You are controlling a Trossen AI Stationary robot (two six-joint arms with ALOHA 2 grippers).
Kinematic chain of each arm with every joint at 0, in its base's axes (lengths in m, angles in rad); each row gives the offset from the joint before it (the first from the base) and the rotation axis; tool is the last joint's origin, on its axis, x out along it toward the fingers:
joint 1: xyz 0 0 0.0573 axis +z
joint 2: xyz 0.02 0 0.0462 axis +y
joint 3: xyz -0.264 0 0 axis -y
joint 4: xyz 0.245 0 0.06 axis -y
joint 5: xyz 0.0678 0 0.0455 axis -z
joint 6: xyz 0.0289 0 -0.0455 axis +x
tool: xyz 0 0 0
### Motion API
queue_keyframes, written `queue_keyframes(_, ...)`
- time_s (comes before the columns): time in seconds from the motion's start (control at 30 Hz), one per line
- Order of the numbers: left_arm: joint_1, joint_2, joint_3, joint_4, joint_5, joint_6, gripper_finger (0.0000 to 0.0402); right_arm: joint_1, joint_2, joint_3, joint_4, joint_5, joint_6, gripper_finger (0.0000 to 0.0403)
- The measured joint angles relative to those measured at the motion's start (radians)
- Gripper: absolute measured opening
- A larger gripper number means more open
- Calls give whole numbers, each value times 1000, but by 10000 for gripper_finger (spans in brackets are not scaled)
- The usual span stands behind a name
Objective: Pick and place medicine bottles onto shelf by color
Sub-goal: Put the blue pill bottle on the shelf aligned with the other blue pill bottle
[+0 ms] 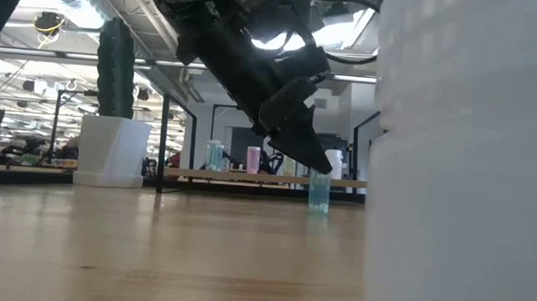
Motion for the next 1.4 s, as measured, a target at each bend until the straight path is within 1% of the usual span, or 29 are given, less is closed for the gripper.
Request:
queue_keyframes(0.17,0,-50,0,-55,-1,0,107,0,0,0,-1,0,0,239)
queue_keyframes(0.27,0,-87,1,-107,-19,-8,107,0,0,0,-1,0,0,239)
queue_keyframes(0.47,3,-171,2,-198,-50,-106,107,0,0,0,-1,0,0,239)
queue_keyframes(0.57,4,-218,2,-231,-85,-145,107,0,0,0,-1,0,0,239)
queue_keyframes(0.8,4,-325,1,-379,-202,-208,107,0,0,0,4,1,1,239)
queue_keyframes(0.97,4,-390,1,-482,-269,-291,107,0,0,0,5,69,32,239)
queue_keyframes(1.1,8,-429,1,-541,-303,-372,107,0,1,0,12,105,34,239)
queue_keyframes(1.27,14,-460,1,-654,-360,-502,107,-3,2,0,25,167,34,239)
queue_keyframes(1.4,25,-467,1,-746,-431,-588,107,-10,3,0,29,231,34,239)
